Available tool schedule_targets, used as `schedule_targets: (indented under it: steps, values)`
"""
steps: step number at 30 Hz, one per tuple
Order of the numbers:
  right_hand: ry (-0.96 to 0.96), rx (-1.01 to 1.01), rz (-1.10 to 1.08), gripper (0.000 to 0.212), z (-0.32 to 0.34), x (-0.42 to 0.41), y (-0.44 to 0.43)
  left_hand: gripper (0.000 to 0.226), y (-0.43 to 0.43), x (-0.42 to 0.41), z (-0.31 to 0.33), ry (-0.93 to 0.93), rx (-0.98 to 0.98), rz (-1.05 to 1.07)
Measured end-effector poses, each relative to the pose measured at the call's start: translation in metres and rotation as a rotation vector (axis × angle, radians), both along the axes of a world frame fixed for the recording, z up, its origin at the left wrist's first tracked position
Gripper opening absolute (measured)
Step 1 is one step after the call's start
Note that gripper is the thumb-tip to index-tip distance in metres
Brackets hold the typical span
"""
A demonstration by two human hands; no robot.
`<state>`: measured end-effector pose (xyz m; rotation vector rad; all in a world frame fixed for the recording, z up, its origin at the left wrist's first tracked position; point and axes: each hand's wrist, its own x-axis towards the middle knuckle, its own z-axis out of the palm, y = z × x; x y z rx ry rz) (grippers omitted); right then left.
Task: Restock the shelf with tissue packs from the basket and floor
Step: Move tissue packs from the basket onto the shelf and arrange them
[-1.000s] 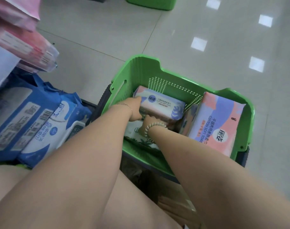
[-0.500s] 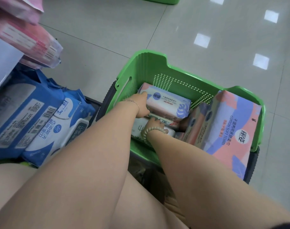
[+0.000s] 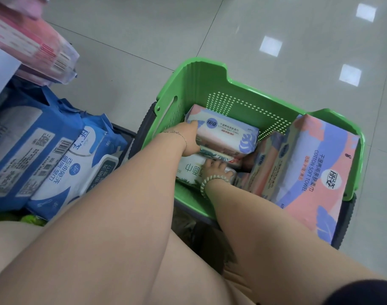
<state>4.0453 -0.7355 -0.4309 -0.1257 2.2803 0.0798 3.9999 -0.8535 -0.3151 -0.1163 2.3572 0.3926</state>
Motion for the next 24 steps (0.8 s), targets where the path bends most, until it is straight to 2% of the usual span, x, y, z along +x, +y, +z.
schedule_targets:
  steps: [10, 15, 20, 24]
  values:
    - [0.015, 0.017, 0.029, 0.054, -0.006, 0.007, 0.018, 0.041, 0.006, -0.001, 0.002, -0.013, 0.028, -0.025]
    - [0.035, 0.032, 0.008, 0.054, -0.008, 0.012, 0.016, 0.040, 0.007, 0.001, 0.001, -0.009, 0.046, -0.015]
    - [0.077, 0.049, 0.085, 0.057, -0.007, 0.011, 0.010, 0.042, 0.004, 0.001, 0.001, -0.004, 0.047, -0.009]
    - [0.127, -0.001, 0.104, 0.054, 0.011, 0.004, 0.004, 0.042, 0.002, 0.001, 0.002, 0.002, 0.055, -0.005]
